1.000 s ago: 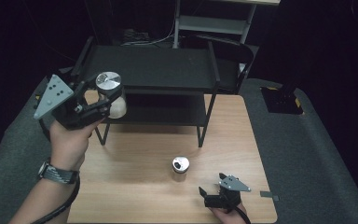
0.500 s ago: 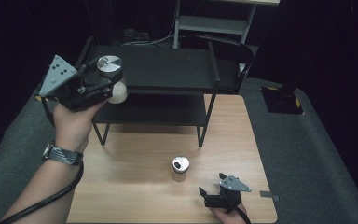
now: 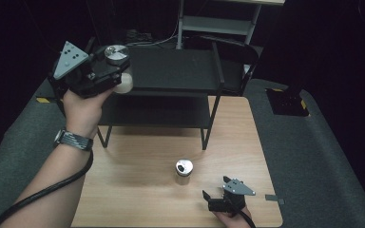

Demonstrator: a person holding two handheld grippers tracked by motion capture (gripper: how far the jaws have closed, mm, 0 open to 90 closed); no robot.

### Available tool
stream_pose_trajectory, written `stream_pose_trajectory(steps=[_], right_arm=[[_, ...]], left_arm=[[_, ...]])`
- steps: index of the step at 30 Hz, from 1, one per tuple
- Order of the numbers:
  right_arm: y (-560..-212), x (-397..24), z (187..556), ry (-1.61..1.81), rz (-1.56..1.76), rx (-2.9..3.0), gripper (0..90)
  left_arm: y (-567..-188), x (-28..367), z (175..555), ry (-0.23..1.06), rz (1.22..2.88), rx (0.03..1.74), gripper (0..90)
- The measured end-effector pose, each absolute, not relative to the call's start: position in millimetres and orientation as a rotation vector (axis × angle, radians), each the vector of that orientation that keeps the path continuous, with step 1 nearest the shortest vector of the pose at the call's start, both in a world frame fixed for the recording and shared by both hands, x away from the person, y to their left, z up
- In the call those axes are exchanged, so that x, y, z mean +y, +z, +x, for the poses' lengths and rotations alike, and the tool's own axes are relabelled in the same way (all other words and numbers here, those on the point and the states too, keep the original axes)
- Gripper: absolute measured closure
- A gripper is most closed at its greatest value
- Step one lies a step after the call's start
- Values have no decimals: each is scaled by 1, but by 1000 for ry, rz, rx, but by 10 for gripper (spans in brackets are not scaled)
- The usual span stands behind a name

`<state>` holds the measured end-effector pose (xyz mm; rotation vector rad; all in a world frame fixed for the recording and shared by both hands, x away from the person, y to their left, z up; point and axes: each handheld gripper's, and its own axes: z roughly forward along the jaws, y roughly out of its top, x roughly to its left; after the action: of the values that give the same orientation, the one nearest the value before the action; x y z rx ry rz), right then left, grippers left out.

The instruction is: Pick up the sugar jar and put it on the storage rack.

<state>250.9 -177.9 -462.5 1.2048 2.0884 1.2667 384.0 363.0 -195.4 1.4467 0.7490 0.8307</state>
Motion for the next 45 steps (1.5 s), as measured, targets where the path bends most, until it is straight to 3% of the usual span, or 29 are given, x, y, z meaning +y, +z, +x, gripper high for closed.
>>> stream_pose_trajectory(steps=[17,45], right_arm=[[-463,-177,250,1262,1174,2098,2],[-462,-177,250,1264,1172,2103,2]], left_arm=[[-196,344,408,854,1443,786,347],[-203,346,421,816,1438,812,345]])
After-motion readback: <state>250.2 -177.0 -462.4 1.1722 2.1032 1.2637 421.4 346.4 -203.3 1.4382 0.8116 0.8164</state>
